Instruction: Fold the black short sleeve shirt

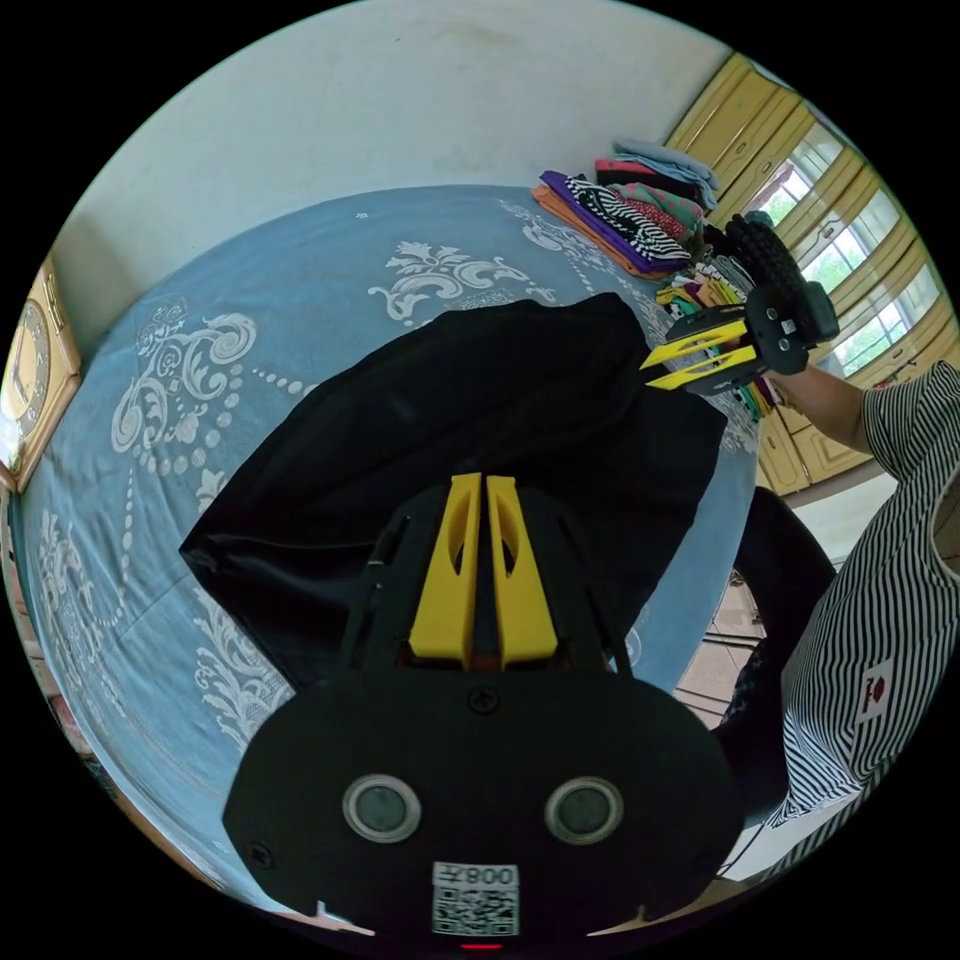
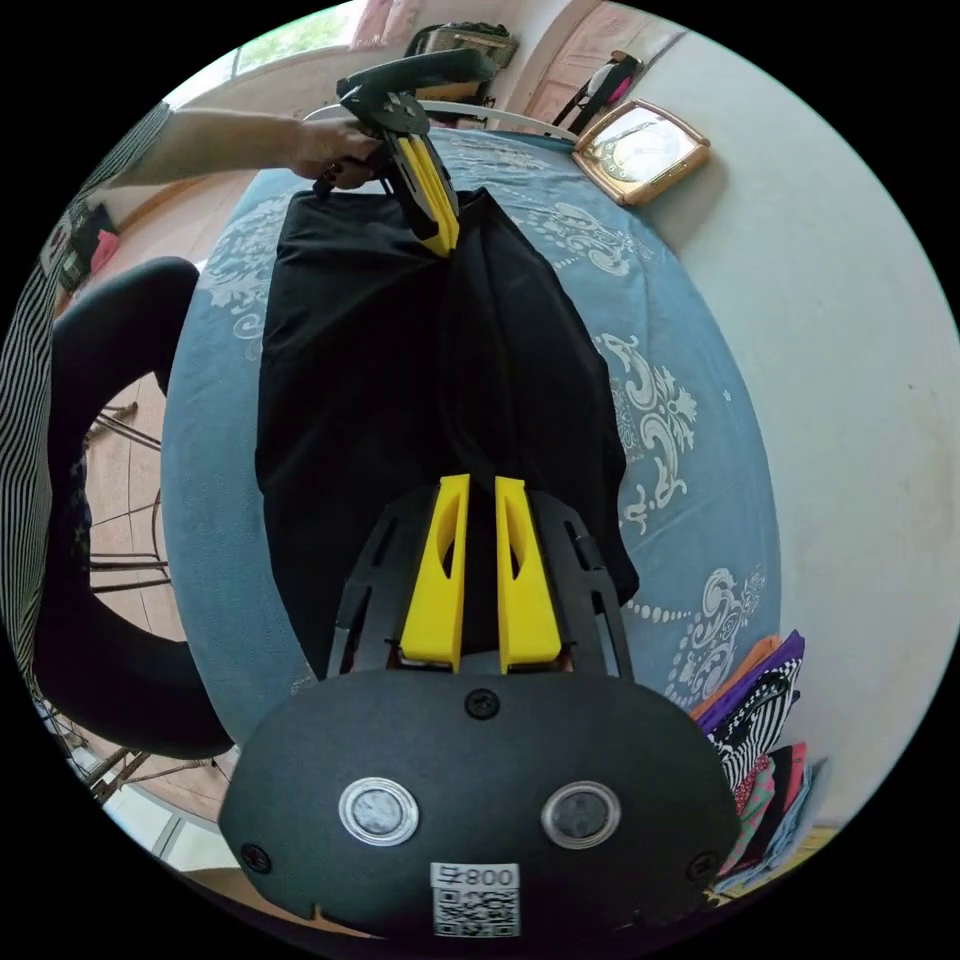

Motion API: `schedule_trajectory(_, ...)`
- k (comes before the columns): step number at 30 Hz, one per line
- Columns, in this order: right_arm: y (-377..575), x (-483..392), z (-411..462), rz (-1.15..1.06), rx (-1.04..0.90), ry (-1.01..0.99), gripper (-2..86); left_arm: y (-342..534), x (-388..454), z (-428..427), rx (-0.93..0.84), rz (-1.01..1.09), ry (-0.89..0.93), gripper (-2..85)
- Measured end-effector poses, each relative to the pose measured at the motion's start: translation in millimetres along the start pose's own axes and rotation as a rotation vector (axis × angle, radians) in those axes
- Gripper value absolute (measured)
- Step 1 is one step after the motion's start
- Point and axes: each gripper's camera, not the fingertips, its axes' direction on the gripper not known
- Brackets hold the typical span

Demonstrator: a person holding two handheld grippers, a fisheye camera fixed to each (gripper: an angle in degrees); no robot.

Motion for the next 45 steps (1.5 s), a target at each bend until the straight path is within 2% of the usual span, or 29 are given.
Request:
schedule_trajectory(11, -3, 7, 31, -0.007, -0.040, 0.038, 0.1, 6, -16, -32, 0.011, -0.015, 0.031, 0.8)
schedule_trajectory(20, 9, 49, 39, 0.103, 0.019, 0.003, -0.3, 15, -38, -77, 0.071, -0.038, 0.075, 0.3)
schedule_trajectory(29, 20, 116, 75, 0.244, -0.010, 0.106, -0.3, -5, -69, -119, 0.152, -0.049, 0.005, 0.3)
schedule_trajectory(37, 53, 209, 159, 0.547, -0.068, -0.141, -0.4, -10, -129, -125, 0.172, -0.259, -0.035, 0.4)
schedule_trajectory(42, 102, 207, 175, 0.669, 0.019, -0.195, -0.4, 53, -135, -162, 0.280, -0.344, -0.040, 0.4)
schedule_trajectory(45, 130, 180, 182, 0.683, 0.049, -0.201, -0.4, 94, -135, -176, 0.247, -0.379, -0.102, 0.4)
